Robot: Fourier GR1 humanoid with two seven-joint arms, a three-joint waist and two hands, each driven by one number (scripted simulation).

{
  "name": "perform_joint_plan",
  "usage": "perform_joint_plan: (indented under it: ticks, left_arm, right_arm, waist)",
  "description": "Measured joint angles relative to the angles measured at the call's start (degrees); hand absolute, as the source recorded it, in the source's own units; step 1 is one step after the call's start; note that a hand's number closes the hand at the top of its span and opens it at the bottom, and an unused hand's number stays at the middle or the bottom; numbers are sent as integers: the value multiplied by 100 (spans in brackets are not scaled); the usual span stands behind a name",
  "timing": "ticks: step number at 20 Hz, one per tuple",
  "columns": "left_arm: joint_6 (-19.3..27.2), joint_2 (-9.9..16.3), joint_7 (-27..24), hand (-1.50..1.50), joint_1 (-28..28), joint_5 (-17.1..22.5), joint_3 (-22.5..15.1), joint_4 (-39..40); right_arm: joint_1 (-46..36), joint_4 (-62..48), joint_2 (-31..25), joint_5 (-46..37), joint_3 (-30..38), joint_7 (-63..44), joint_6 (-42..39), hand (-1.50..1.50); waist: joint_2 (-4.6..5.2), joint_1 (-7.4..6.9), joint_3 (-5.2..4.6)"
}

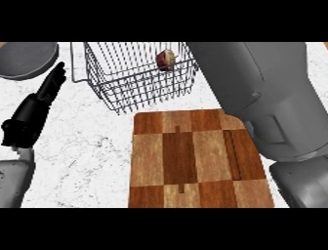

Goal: Pick the cupcake from the cutting board and place it in the basket

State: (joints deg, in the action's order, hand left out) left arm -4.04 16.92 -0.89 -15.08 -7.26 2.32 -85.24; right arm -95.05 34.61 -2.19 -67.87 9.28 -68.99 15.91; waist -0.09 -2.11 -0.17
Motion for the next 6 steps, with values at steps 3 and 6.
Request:
perform_joint_plan:
  ticks: [3,6]
  left_arm:
    - [30,38,35,0,24,11,80,7]
    - [30,91,55,0,87,46,172,9]
  right_arm:
    - [117,284,-72,-416,86,-49,330,-150]
    - [269,596,-116,-839,234,-86,597,-150]
  waist:
    - [-48,151,5]
    - [-100,274,8]
